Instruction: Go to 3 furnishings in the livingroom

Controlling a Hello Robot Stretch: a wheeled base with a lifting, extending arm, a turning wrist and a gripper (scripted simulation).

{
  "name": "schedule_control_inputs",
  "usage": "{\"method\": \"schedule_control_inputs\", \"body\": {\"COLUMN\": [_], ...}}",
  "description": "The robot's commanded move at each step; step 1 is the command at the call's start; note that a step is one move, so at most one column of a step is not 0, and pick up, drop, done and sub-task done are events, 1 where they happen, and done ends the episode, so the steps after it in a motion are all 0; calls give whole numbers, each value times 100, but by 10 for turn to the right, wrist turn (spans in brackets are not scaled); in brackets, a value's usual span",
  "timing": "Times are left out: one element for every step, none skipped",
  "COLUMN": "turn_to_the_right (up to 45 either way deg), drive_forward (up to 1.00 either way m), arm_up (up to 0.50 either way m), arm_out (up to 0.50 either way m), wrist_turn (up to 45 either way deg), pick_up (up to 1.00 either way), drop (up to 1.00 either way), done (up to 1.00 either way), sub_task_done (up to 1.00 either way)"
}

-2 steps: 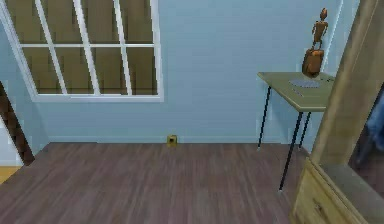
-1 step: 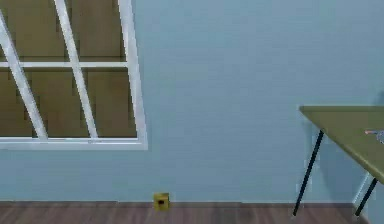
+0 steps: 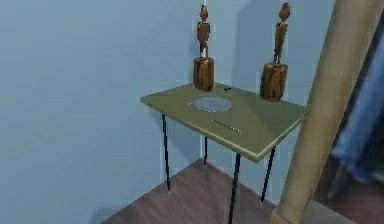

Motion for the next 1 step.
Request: {"method": "schedule_control_inputs", "body": {"turn_to_the_right": [0], "drive_forward": [0], "arm_up": [0], "arm_out": [0], "wrist_turn": [0], "pick_up": [0], "drop": [0], "done": [100], "sub_task_done": [0]}}
